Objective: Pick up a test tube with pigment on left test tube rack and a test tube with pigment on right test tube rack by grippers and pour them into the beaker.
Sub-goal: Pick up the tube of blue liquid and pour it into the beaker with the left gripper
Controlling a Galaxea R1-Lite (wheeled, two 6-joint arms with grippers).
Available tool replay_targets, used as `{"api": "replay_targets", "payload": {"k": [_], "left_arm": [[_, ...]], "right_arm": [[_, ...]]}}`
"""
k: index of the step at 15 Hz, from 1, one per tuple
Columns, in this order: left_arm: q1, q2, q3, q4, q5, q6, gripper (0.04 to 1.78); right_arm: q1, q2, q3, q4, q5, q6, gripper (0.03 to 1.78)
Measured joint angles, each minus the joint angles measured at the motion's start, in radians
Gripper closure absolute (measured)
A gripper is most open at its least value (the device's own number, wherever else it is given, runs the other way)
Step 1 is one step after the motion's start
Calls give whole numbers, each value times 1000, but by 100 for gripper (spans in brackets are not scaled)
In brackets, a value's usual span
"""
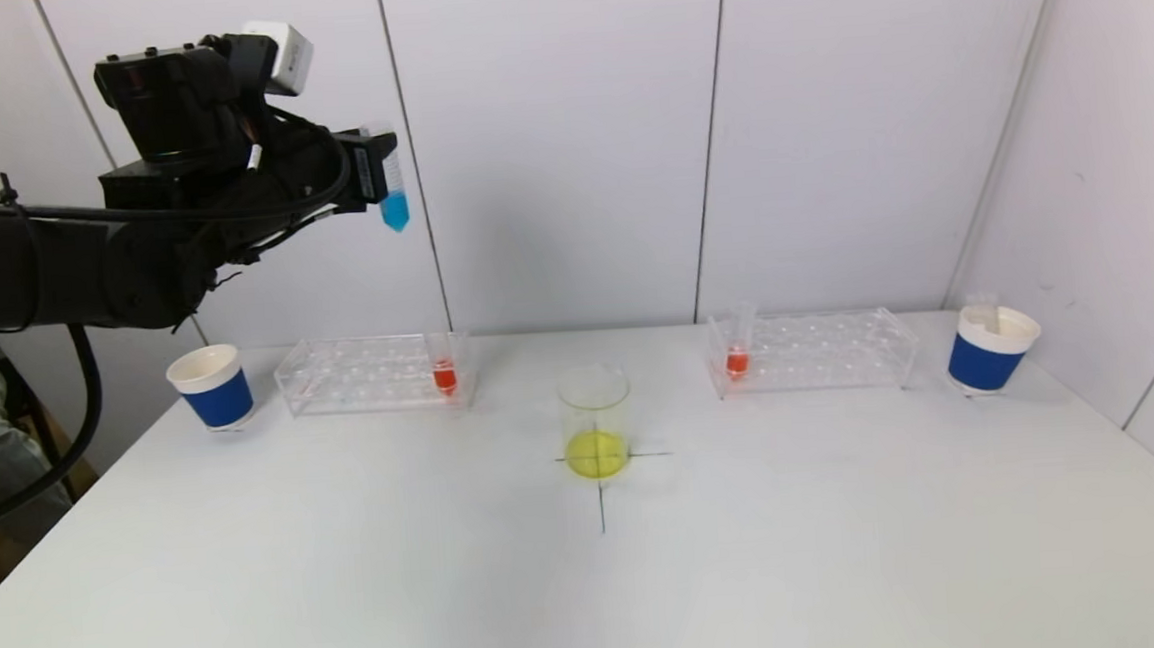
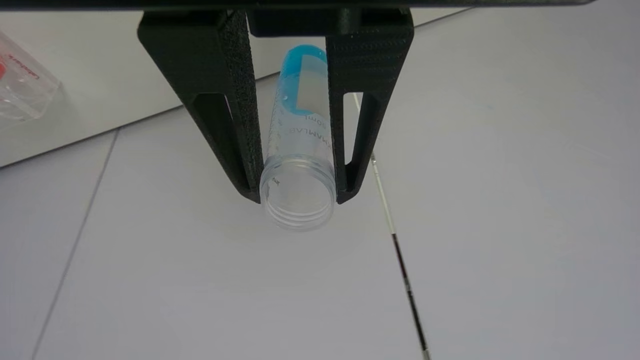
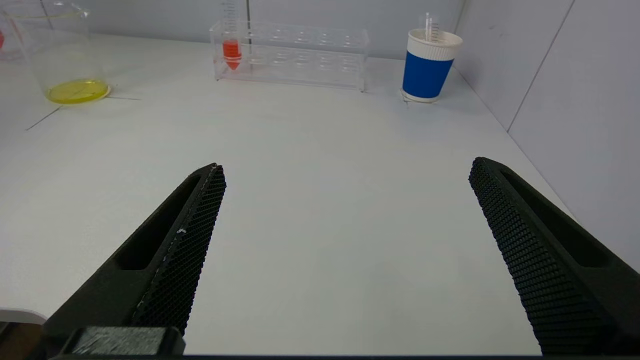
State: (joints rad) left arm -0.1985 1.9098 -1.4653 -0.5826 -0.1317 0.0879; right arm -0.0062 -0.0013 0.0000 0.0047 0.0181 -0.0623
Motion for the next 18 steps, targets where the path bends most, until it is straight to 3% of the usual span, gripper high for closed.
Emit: {"api": "replay_targets", "payload": {"k": [7, 14, 18], "left_arm": [[-149, 40, -80, 45, -16, 107, 140], [-197, 89, -89, 37, -238, 247, 140], [-197, 135, -74, -59, -333, 339, 140]], "right_arm": [[0, 0, 0, 0, 0, 0, 4], [0, 0, 0, 0, 0, 0, 4], [0, 0, 0, 0, 0, 0, 4]]}}
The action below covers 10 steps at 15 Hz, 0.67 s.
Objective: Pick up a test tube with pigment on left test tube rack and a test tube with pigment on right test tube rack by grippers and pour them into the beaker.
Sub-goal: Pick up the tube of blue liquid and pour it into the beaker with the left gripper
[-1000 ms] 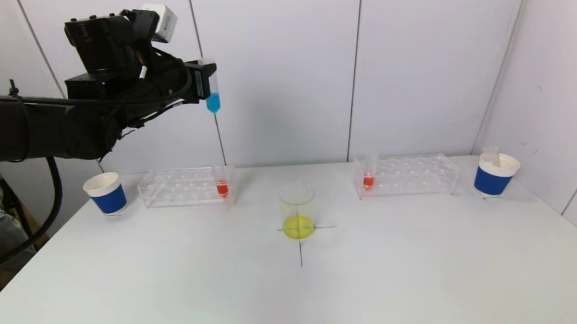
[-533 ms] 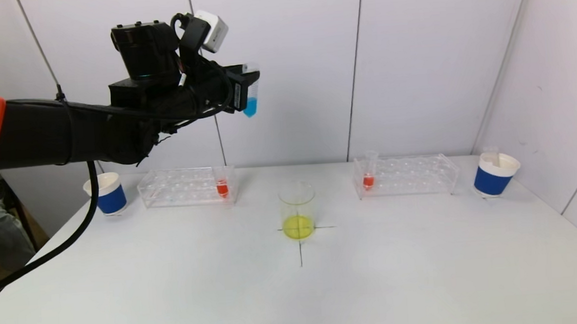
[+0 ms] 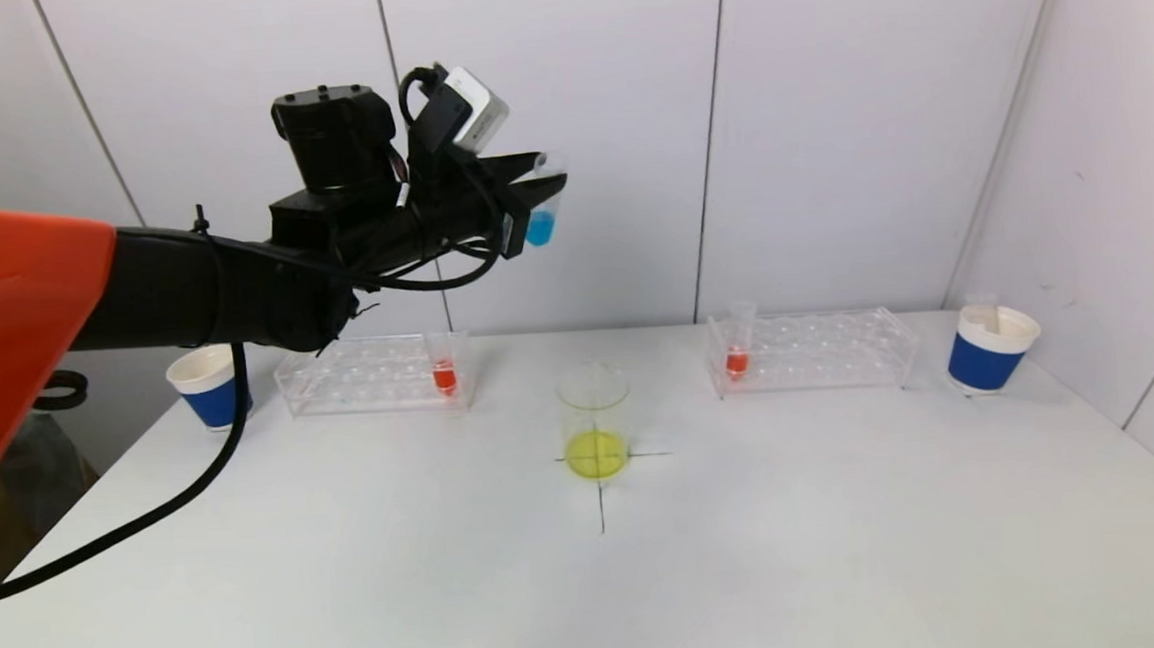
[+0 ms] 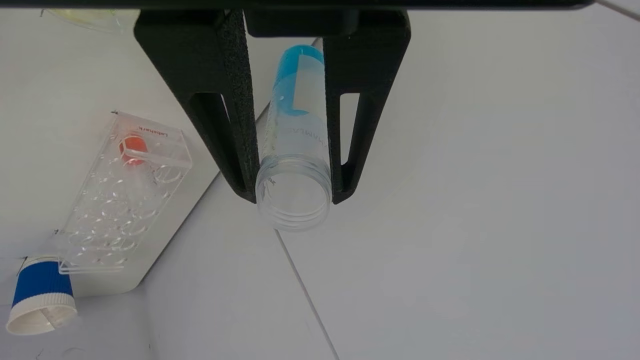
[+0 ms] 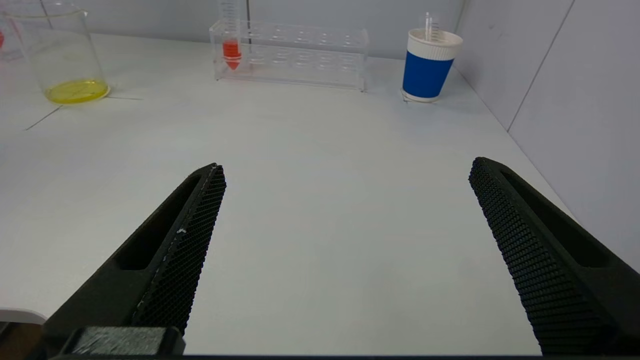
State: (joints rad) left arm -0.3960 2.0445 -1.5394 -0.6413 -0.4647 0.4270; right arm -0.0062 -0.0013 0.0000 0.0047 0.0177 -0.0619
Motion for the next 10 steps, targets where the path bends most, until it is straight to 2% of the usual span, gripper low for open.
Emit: {"api": "replay_targets", "payload": {"k": [3, 7, 10], "left_arm": [[0, 39, 7, -47, -79, 84, 140], [0, 68, 22, -45, -207, 238, 140], [-1, 77, 53, -45, -267, 345, 140]], "right_arm": [[0, 0, 0, 0, 0, 0, 4], [0, 0, 0, 0, 0, 0, 4], [0, 0, 0, 0, 0, 0, 4]]}}
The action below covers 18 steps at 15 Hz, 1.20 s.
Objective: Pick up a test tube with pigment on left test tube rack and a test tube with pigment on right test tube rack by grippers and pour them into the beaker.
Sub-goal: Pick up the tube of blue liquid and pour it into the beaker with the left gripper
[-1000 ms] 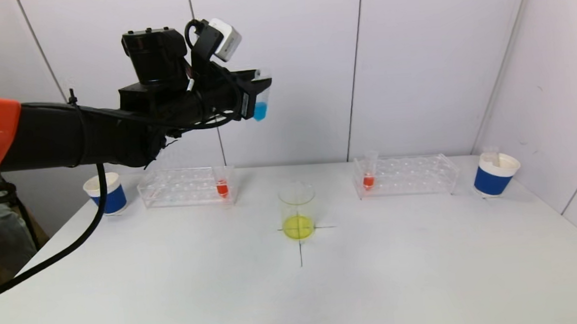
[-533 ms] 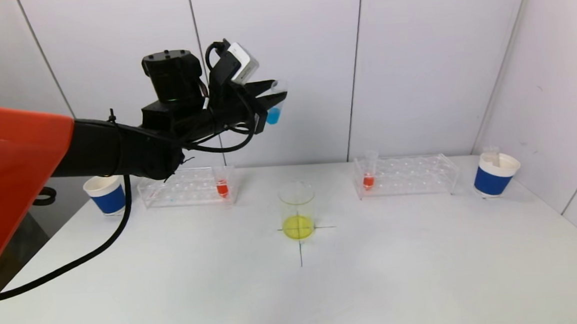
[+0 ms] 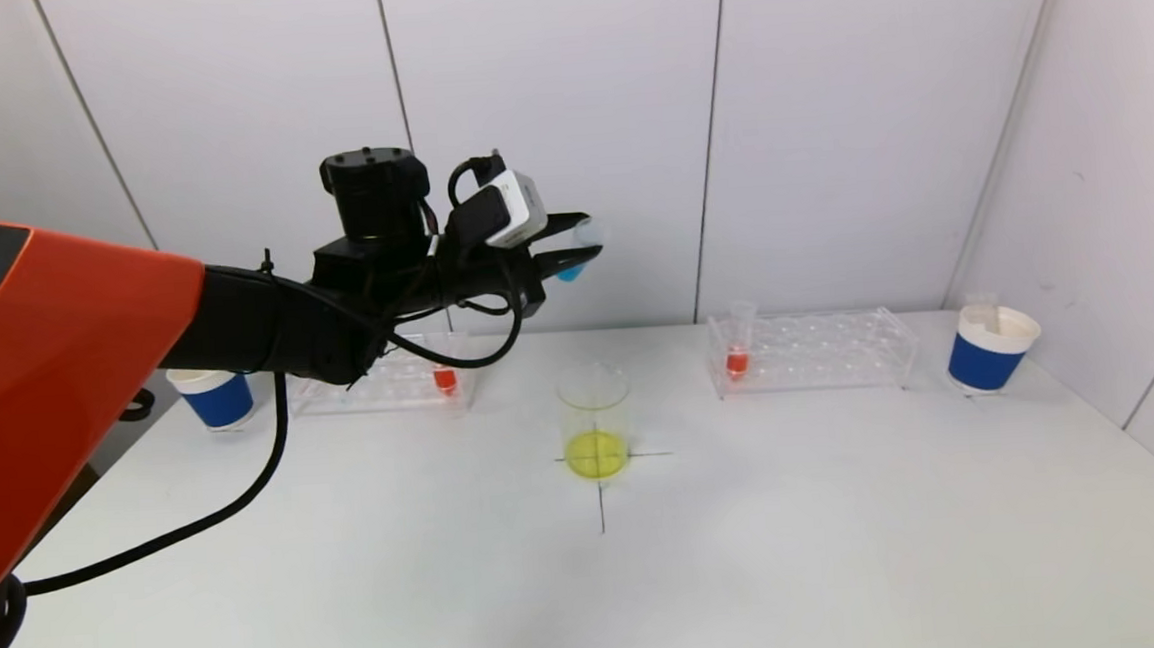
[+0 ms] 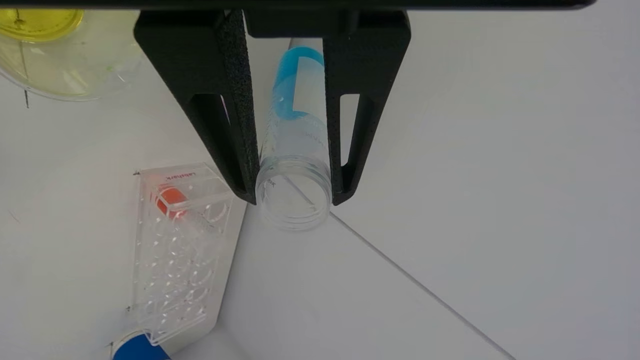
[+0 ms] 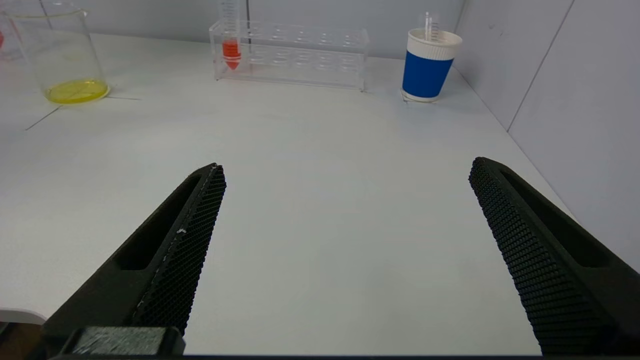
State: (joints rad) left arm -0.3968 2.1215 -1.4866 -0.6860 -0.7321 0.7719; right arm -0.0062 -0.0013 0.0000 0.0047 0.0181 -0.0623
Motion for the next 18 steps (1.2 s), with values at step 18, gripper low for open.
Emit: {"api": "replay_targets", "payload": {"k": [18], "left_arm": [[23, 62, 162, -139, -127, 403, 140]], "right_arm": [[0, 0, 0, 0, 0, 0, 4]]}}
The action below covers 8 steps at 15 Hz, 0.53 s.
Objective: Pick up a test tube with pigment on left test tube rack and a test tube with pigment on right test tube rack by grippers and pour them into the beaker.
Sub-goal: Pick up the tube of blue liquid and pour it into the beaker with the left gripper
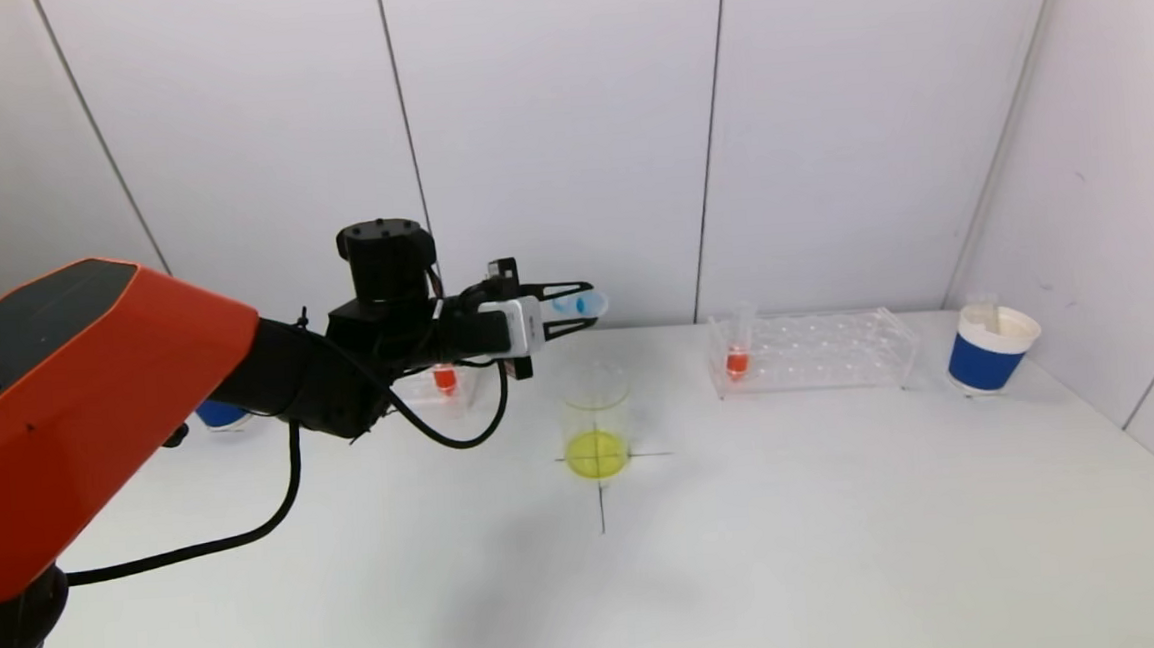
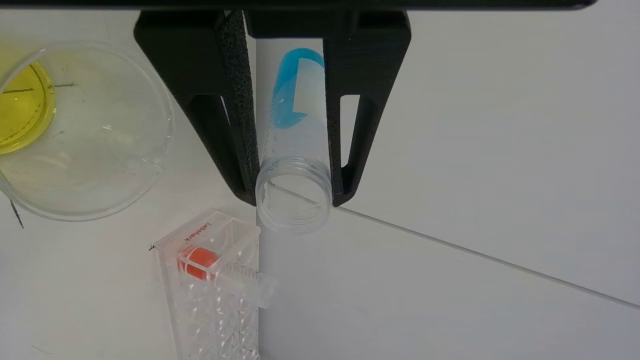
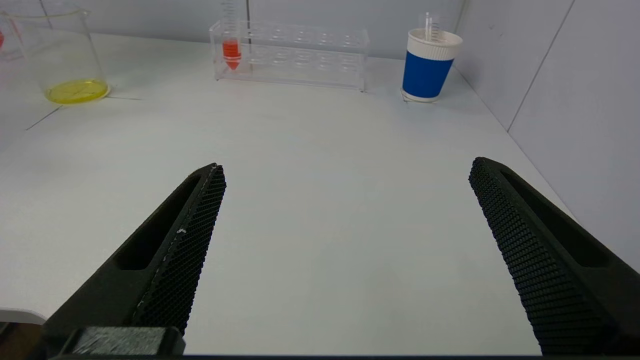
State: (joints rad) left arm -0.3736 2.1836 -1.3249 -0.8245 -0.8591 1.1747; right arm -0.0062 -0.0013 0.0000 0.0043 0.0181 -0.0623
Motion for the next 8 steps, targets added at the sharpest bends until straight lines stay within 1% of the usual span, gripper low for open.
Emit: {"api": "replay_targets", "payload": {"k": [8], "left_arm": [[18, 30, 4, -1, -4, 137, 140]], "right_arm": [[0, 0, 0, 0, 0, 0, 4]]}}
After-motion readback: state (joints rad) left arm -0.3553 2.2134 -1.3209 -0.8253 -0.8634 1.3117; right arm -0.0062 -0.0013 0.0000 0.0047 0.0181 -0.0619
